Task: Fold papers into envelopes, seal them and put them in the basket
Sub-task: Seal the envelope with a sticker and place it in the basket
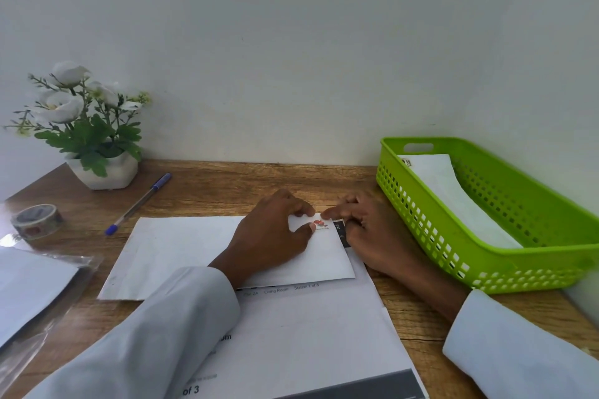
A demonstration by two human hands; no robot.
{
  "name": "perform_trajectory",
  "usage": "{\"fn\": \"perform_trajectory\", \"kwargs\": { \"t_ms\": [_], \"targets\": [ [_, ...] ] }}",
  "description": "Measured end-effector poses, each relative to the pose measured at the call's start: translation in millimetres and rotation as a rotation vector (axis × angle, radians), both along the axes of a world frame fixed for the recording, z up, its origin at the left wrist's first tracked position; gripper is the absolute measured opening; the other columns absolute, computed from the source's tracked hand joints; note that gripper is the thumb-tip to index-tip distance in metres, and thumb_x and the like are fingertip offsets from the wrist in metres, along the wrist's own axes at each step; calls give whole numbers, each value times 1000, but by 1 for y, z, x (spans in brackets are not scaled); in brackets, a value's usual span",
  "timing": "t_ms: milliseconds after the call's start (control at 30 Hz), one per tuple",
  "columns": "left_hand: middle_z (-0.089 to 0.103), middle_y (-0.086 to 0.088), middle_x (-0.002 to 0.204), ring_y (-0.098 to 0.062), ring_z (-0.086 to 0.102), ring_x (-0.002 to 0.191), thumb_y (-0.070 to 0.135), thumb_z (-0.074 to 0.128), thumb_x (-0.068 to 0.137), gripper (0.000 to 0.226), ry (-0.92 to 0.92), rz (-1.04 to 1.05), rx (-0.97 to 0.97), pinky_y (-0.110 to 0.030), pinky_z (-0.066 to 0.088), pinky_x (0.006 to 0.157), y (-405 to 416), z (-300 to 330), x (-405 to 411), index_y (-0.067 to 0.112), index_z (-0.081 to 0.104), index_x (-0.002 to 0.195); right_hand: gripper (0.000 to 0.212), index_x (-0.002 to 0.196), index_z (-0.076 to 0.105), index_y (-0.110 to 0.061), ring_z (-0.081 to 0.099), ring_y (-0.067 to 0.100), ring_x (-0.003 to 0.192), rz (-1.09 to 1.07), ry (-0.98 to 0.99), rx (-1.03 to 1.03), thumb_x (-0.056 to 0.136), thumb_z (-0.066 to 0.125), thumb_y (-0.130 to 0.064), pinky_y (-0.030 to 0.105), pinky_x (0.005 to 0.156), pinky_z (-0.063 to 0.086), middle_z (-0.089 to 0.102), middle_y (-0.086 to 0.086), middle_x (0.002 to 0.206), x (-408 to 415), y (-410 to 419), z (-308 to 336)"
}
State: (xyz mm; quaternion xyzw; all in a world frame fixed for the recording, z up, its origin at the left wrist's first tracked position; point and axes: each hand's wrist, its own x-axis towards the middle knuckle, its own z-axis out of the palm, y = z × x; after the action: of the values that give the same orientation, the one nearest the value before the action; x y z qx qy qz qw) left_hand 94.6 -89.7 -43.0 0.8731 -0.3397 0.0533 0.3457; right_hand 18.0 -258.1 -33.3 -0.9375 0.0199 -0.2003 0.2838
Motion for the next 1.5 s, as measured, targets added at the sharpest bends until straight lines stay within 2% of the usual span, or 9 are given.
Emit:
{"fn": "perform_trajectory", "kwargs": {
  "t_ms": [133,267,433,533,767,900,1067,1233,1500],
  "targets": [
    [53,12,100,-13,53,107,13,60,88,27,37,-7,-27,-28,44,87,0,0,2,29,70,106,46,87,81,-18,57,20,95,23,-36,71,80,48,13,28,73,43,61,8,99,0,-2,-1],
    [53,8,99,-14,52,101,-2,48,86,42,56,-17,-23,-23,38,79,0,-1,4,26,72,107,50,89,80,-20,55,18,96,55,-55,31,76,47,15,27,78,43,61,7,99,-1,0,-1],
    [54,6,101,-13,51,101,-7,44,83,48,49,-23,-22,-21,35,78,0,-2,6,24,71,108,44,82,80,-16,55,20,95,90,-78,28,74,50,15,29,75,39,60,6,97,-2,0,-1],
    [54,5,102,-12,50,102,-8,41,82,52,68,-26,-23,-20,34,78,0,-1,6,26,71,109,49,98,80,-22,52,18,99,103,-32,-11,80,50,12,19,75,33,59,3,105,0,1,-3],
    [53,5,103,-14,52,105,-12,39,80,57,41,-54,2,-24,41,86,3,2,5,23,70,111,53,97,80,-26,48,18,113,163,-1,17,83,47,13,15,90,35,57,1,116,-2,0,-4],
    [56,2,105,-14,52,105,-10,41,82,53,21,-50,-1,-25,43,86,3,1,4,23,70,111,49,99,80,-24,51,19,110,110,-3,32,85,48,11,27,89,41,59,1,113,-1,1,-2],
    [56,1,107,-17,51,108,-3,48,88,41,9,-36,-12,-25,41,87,2,-1,2,23,70,111,44,89,82,-17,54,18,100,135,-54,26,81,52,13,30,82,45,63,1,106,-6,2,-1],
    [52,7,123,-19,38,121,39,58,90,33,-90,113,132,-39,36,100,1,-3,-1,29,62,121,42,81,82,-12,57,15,93,83,-115,73,76,52,17,28,76,46,64,0,95,-6,1,0],
    [52,9,124,-18,37,122,48,62,83,42,-80,139,135,-39,35,102,2,-1,-3,31,61,122,49,112,76,-22,52,21,115,39,-4,-60,84,48,6,30,96,42,60,3,123,-2,1,-4]
  ]
}}
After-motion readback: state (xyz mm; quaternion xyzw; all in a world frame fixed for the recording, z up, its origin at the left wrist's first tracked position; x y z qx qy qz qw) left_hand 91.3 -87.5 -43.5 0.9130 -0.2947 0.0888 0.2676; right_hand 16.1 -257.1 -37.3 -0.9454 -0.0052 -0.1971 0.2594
